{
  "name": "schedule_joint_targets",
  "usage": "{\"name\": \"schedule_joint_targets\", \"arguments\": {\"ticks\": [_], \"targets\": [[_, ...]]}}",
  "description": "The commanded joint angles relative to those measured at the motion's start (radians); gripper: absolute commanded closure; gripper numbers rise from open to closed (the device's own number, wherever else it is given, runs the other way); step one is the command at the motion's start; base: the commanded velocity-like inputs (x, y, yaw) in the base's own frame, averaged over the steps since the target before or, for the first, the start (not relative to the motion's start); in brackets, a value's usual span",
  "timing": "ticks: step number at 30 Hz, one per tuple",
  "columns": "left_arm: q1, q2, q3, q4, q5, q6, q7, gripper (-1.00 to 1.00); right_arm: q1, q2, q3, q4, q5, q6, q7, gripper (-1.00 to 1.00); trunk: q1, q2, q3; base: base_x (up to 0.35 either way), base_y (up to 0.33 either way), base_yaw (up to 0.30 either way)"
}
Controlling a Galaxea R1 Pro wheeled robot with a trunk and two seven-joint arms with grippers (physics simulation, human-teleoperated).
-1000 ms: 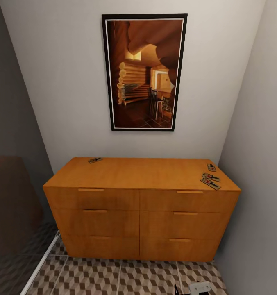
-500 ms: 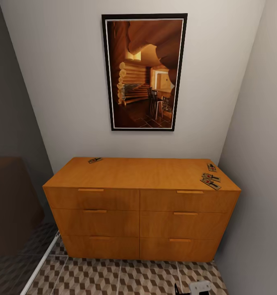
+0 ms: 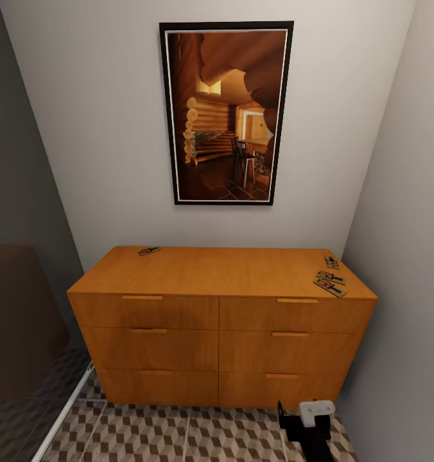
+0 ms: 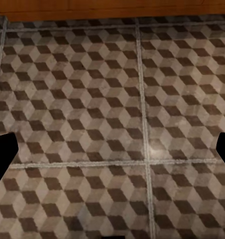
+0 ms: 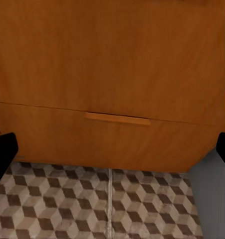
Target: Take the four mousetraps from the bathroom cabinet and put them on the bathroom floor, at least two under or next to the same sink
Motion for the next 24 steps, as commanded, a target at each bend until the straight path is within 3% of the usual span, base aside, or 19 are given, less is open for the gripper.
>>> {"name": "schedule_joint_targets", "arguments": {"ticks": [1, 7, 12, 15, 17, 24], "targets": [[0.000, 0.001, -0.005, 0.000, 0.001, -0.006, 0.001, -1.00, 0.000, 0.000, 0.001, -0.059, 0.009, 0.048, -0.005, -1.00, 0.000, 0.000, -0.001, 0.000, 0.000, 0.000], [0.000, 0.001, -0.005, 0.001, 0.001, -0.011, 0.001, -1.00, 0.000, -0.001, 0.002, -0.226, 0.009, 0.141, -0.006, -1.00, 0.000, 0.000, -0.001, 0.000, 0.000, 0.000], [0.000, 0.000, -0.005, 0.009, 0.001, -0.012, 0.001, -1.00, 0.000, -0.001, 0.002, -0.299, 0.009, 0.186, -0.006, -1.00, 0.000, 0.000, -0.001, 0.000, 0.000, 0.000], [-0.001, -0.001, -0.005, 0.021, -0.001, -0.013, 0.001, -1.00, 0.000, -0.001, 0.001, -0.350, 0.009, 0.259, -0.006, -1.00, 0.000, 0.000, -0.001, 0.000, 0.000, 0.000], [-0.001, -0.002, -0.006, 0.026, -0.001, -0.013, 0.001, -1.00, 0.000, -0.001, -0.016, -0.406, 0.008, 0.333, -0.005, -1.00, 0.000, 0.000, -0.001, 0.000, 0.000, 0.000], [-0.001, -0.003, -0.006, 0.031, -0.002, -0.013, 0.001, -1.00, 0.000, -0.001, -0.062, -0.496, 0.006, 0.410, -0.005, -1.00, 0.000, 0.000, -0.001, 0.000, 0.000, 0.000]]}}
